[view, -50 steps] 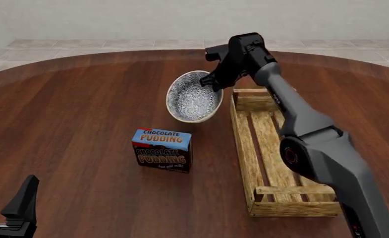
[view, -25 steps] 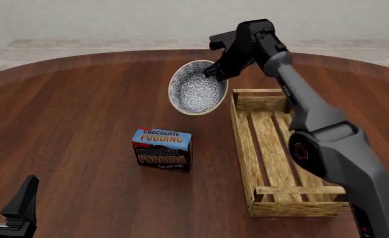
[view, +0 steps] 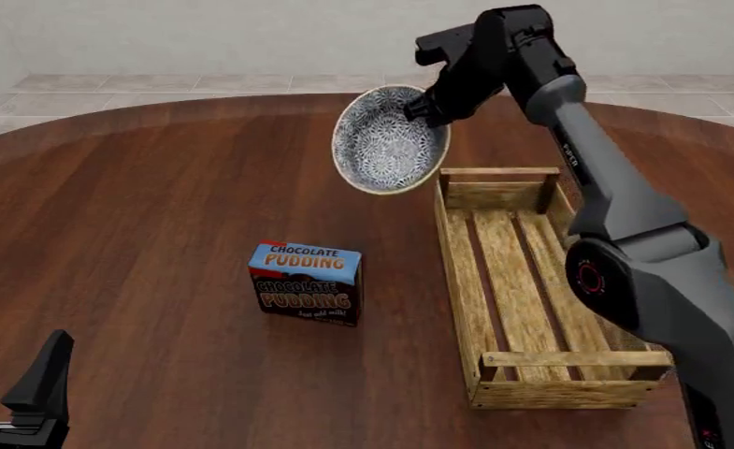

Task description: Pick up the bowl on the left and put it in the tray.

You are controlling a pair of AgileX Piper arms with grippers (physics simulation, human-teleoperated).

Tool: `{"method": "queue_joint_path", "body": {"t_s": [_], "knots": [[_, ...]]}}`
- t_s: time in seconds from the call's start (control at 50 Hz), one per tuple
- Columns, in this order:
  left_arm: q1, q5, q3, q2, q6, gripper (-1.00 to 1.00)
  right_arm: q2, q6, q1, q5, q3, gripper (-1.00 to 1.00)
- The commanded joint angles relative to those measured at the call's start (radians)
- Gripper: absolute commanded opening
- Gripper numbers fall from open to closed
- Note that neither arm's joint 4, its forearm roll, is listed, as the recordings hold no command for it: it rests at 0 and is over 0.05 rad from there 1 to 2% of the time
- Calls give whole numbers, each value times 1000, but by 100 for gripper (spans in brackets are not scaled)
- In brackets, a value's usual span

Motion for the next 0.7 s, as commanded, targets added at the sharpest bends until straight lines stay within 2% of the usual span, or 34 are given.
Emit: {"method": "queue_joint_path", "body": {"t_s": [0.02,0.4,0.54,0.7], "knots": [[0,0,0,0,0,100,-34,-4,-3,0,-2,-100],[0,0,0,0,0,100,-98,1,-18,-1,10,-100],[0,0,0,0,0,100,-135,24,3,-1,31,-100],[0,0,0,0,0,100,-158,28,-15,0,39,-100]]}}
